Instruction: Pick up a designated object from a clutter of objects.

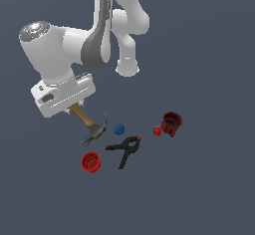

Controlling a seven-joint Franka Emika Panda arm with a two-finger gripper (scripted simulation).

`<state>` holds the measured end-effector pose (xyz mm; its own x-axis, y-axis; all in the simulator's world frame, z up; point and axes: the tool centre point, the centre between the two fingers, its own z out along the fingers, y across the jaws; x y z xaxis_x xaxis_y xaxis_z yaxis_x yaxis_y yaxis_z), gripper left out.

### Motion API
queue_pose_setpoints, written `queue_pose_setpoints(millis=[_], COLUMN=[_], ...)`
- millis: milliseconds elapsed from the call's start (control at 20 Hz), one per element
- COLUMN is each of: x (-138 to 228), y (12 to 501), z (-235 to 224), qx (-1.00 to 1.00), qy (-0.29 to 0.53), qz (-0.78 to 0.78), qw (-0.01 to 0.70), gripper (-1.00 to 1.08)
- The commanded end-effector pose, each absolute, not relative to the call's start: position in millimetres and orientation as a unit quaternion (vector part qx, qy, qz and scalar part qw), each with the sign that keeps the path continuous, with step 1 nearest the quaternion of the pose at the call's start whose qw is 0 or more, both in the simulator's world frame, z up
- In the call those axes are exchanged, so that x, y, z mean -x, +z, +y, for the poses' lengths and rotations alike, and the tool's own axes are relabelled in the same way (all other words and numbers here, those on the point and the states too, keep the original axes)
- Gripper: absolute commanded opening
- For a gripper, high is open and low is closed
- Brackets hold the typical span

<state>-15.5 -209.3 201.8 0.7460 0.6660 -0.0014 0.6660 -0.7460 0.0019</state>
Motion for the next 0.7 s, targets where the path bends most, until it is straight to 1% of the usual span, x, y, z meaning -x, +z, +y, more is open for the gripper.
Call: queue_pose_setpoints(millis=[0,650], x=[8.2,-28.8], y=[228.9,350.6], z=[-208.3,-203.1], qx=[-0.934,-0.934], qy=[0.001,0.0], qz=[0.356,0.357], qw=[0.002,0.001], gripper=[-1.0,-1.0])
